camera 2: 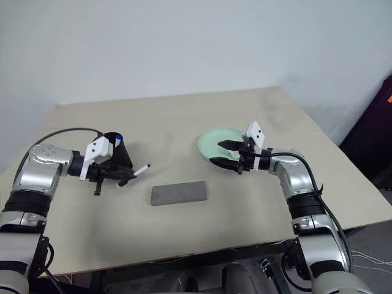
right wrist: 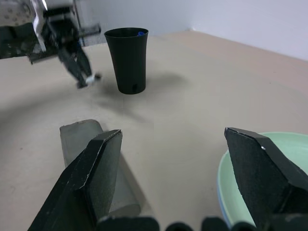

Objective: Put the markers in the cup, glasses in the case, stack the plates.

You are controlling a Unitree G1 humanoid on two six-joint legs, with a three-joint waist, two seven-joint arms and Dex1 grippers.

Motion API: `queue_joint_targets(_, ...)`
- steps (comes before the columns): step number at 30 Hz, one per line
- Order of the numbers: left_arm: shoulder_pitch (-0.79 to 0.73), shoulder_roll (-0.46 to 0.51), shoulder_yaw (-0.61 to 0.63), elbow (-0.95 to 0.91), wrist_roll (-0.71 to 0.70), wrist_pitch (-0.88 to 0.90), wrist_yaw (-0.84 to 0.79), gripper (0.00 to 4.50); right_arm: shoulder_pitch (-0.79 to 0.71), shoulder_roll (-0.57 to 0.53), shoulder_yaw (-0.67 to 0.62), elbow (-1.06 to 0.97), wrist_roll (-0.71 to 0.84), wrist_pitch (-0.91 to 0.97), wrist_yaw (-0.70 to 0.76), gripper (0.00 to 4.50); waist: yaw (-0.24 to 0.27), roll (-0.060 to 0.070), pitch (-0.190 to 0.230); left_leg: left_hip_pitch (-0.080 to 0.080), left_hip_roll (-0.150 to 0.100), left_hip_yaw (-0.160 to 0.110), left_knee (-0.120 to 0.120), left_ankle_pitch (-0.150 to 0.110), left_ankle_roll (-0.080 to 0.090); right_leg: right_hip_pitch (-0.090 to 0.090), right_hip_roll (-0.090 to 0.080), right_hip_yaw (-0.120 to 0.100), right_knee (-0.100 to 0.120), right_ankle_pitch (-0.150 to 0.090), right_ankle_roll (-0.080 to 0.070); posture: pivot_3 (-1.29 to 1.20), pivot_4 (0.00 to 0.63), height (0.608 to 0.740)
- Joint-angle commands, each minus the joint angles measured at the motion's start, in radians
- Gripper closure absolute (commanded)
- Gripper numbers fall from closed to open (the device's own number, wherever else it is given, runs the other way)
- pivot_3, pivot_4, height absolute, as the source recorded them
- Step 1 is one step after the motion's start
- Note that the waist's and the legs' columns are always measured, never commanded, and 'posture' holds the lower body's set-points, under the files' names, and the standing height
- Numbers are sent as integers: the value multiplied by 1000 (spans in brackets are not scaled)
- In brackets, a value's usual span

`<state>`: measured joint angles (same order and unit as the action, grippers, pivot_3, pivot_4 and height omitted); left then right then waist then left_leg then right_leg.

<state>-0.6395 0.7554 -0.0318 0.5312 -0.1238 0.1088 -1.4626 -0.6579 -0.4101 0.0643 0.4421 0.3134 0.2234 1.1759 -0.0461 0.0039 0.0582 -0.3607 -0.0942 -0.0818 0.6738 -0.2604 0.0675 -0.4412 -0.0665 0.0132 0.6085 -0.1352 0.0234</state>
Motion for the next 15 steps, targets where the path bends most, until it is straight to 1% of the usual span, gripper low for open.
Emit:
queue_joint_targets(1,-25,-55,123,-94,-103,49,160,4476,-32,1,-5,-27,3,-4,1,805,1,0,0,0,0,0,0,0,0,0,0,0,0,0,0,0,0,740)
queue_joint_targets(2,-39,-75,155,-103,-127,70,214,4476,-34,1,-5,-24,3,-4,1,805,1,0,0,0,1,0,0,0,0,0,0,0,0,0,0,0,0,740)
queue_joint_targets(3,-51,-97,191,-107,-137,50,281,4476,-35,1,-5,-23,3,-5,3,805,1,0,0,0,1,0,0,0,-1,0,1,0,0,0,0,0,0,740)
queue_joint_targets(8,-86,-144,287,-54,-103,-76,585,4476,-33,-2,-2,-27,5,-4,5,805,1,0,0,0,1,0,0,0,-3,1,0,0,-1,2,-3,0,0,740)
queue_joint_targets(11,-94,-153,321,-21,-110,-122,687,4476,-33,-2,-2,-26,4,-5,7,805,1,0,0,1,1,0,0,1,-3,1,1,0,-1,3,-4,0,0,740)
queue_joint_targets(15,-81,-146,315,15,-69,-202,772,4476,-42,2,-1,-16,2,-10,5,805,2,-1,0,0,0,0,0,1,-3,1,1,-1,-1,3,-4,0,0,740)
